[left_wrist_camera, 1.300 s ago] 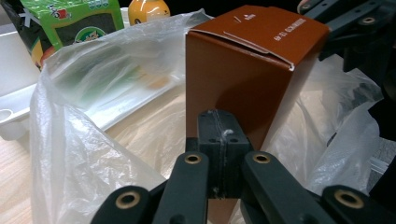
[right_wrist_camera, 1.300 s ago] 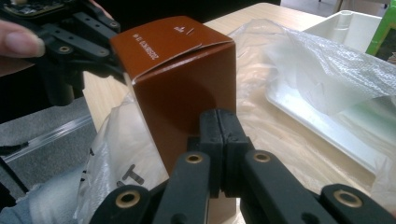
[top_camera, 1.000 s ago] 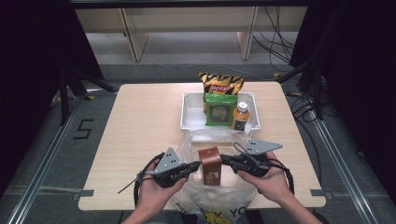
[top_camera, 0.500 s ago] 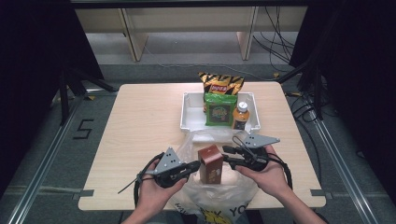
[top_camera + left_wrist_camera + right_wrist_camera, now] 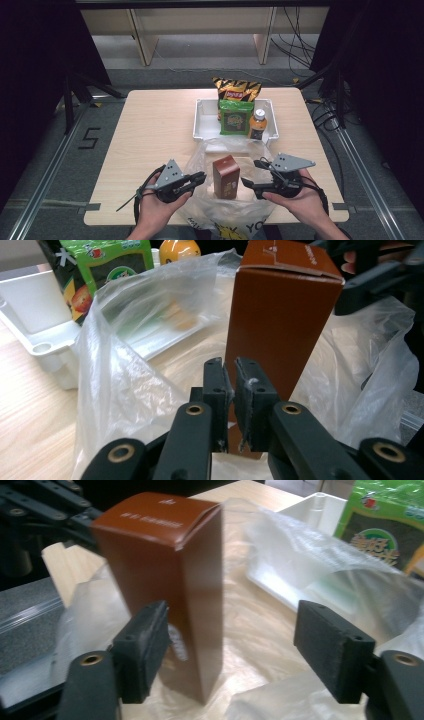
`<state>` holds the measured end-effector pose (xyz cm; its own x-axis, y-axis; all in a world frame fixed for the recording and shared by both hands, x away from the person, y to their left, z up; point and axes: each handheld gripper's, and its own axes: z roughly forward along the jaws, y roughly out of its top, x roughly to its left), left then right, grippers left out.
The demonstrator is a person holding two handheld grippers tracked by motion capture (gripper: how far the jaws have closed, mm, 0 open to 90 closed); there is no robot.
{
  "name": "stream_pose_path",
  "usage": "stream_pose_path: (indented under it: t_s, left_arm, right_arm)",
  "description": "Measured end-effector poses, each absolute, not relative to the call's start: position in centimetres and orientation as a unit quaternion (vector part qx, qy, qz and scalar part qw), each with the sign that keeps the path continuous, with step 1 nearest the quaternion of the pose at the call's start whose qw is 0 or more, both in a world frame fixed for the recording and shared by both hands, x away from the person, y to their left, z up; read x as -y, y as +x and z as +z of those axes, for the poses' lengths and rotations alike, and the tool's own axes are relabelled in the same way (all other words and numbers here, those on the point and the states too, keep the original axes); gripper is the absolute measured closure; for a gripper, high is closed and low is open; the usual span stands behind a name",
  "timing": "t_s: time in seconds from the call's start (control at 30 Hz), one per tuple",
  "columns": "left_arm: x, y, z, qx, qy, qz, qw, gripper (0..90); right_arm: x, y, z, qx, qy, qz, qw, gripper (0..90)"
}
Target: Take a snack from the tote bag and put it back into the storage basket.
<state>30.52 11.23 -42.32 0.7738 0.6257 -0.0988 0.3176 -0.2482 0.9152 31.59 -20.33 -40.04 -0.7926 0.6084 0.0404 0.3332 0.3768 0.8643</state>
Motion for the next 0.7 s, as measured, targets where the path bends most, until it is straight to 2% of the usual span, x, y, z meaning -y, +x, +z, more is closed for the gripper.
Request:
stream_pose_path:
  t_s: [0.17, 0.33, 0.43, 0.5, 0.57, 0.7]
  left_arm:
    - [-11.7, 30.1, -42.7, -0.310, 0.775, 0.147, 0.530, 80.9]
    - [-11.9, 29.9, -43.0, -0.316, 0.770, 0.143, 0.536, 80.1]
    - [-12.1, 29.7, -43.1, -0.322, 0.770, 0.142, 0.532, 79.3]
    - [-12.2, 29.8, -43.2, -0.317, 0.773, 0.146, 0.529, 78.8]
    - [-12.3, 29.9, -43.4, -0.315, 0.774, 0.144, 0.530, 78.4]
    - [-12.2, 29.9, -43.5, -0.319, 0.775, 0.147, 0.526, 77.8]
  right_arm:
    - [19.7, 30.8, -40.4, -0.813, 0.287, 0.487, 0.136, 29.8]
    - [19.2, 30.3, -40.1, -0.816, 0.293, 0.482, 0.124, 28.1]
    - [18.9, 30.8, -40.1, -0.816, 0.278, 0.489, 0.137, 25.8]
    - [18.6, 30.6, -40.1, -0.816, 0.289, 0.486, 0.119, 25.1]
    - [18.4, 30.7, -40.1, -0.815, 0.279, 0.490, 0.131, 24.3]
    - [17.8, 30.6, -40.1, -0.815, 0.278, 0.493, 0.126, 22.0]
